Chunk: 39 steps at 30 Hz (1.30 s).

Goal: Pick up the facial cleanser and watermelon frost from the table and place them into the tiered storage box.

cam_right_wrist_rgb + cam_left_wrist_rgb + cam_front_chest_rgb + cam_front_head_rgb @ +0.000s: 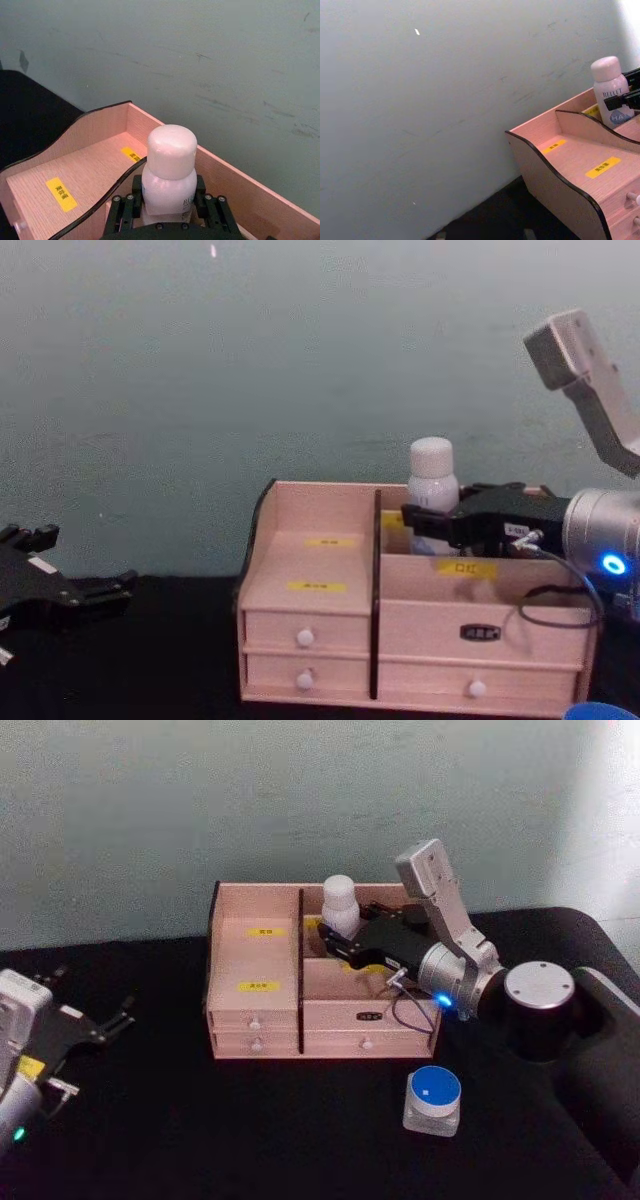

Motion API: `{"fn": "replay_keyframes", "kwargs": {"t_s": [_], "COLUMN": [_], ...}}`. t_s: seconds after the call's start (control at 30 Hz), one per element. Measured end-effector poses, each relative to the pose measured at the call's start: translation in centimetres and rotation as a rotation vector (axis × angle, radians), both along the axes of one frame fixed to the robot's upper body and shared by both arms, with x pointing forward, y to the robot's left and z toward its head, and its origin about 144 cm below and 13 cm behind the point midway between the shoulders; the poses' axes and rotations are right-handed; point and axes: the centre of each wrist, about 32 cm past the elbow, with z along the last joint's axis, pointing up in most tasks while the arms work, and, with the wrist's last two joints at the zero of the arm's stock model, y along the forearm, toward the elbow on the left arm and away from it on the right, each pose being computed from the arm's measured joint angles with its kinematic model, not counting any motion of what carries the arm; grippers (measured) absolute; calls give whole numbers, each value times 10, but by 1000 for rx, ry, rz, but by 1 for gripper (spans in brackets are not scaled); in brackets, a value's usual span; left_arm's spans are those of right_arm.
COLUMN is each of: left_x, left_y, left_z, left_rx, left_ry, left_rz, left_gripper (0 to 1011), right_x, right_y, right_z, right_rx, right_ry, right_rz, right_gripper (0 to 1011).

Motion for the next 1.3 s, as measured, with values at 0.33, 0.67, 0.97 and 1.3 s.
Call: {"fn": "replay_keyframes", "kwargs": {"t_s": [0.33, 0.67, 0.97, 1.3], "left_x": [0, 0, 0, 0], "left_y": [0, 0, 0, 0], "left_z": [0, 0, 0, 0], "left_rx": [0, 0, 0, 0], "left_ry": [0, 0, 0, 0], "left_rz": [0, 0, 0, 0], "left_gripper": [1001, 1001, 1001, 1001], "right_x": [0, 0, 0, -8], "right_y": [0, 0, 0, -4], "right_z": [0, 0, 0, 8], "right_rx": [-1, -2, -1, 15], "right_ry": [-1, -3, -3, -52], "right_rz": [1, 1, 1, -10], "right_gripper": [594, 820, 1000, 1000]}}
